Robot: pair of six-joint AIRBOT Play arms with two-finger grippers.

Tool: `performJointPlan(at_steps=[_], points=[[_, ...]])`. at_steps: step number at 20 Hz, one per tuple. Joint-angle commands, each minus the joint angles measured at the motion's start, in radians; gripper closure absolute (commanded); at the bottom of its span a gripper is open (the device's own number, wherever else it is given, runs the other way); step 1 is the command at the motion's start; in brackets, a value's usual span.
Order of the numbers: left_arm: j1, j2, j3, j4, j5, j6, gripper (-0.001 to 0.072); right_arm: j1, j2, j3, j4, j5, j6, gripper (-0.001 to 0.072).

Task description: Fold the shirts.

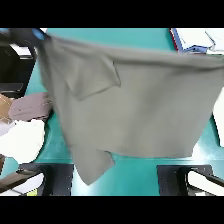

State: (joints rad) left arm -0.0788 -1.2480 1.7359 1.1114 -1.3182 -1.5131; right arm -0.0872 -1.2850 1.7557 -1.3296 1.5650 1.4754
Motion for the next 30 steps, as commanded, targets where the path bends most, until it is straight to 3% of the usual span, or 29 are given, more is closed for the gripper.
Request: performJointPlan(at_steps=[1,5,9,11,13,15,17,21,24,25,26,27,30], points=[[0.000,-0.233,-0.080,0.009,0.016,0.029,0.0679,0.044,-0.222,-0.064,-0.032,-0.036,0.002,0.0698],[0.000,-0.422,-0.073,0.008,0.240,0.048,0.0680,0.044,-0.428,0.022,-0.024,-0.156,0.002,0.0698],[0.001,-0.446,-0.061,0.009,0.417,0.056,0.0679,0.044,-0.540,0.211,-0.023,-0.172,0.002,0.0697],[0.019,-0.446,-0.038,0.010,0.374,0.071,0.0679,0.044,-0.544,0.261,-0.025,-0.139,0.001,0.0697],[0.056,-0.445,-0.024,0.010,0.240,0.078,0.0679,0.044,-0.521,0.242,-0.026,-0.081,-0.003,0.0698],[0.088,-0.445,-0.042,0.011,0.070,0.082,0.0679,0.044,-0.476,0.136,-0.027,-0.076,-0.003,0.0698],[0.094,-0.445,-0.100,0.012,-0.007,0.121,0.0679,0.051,-0.417,-0.016,-0.024,-0.115,-0.003,0.0698],[0.063,-0.445,-0.257,0.003,0.054,0.133,0.0679,0.089,-0.322,-0.288,-0.024,-0.267,-0.002,0.0697],[0.033,-0.445,-0.326,0.004,0.100,0.116,0.0675,0.106,-0.313,-0.362,0.002,-0.283,-0.002,0.0675],[0.033,-0.445,-0.327,0.003,0.099,0.098,0.0434,0.104,-0.313,-0.369,0.043,-0.282,-0.002,0.0491],[0.035,-0.444,-0.325,0.003,0.098,0.072,0.0145,0.092,-0.313,-0.368,0.107,-0.278,-0.002,0.0313],[0.040,-0.444,-0.314,0.004,0.069,0.055,0.0105,0.075,-0.313,-0.354,0.169,-0.259,-0.003,0.0302],[0.050,-0.366,-0.333,0.051,-0.004,0.055,0.0105,0.035,-0.258,-0.335,0.257,-0.177,-0.037,0.0302]])
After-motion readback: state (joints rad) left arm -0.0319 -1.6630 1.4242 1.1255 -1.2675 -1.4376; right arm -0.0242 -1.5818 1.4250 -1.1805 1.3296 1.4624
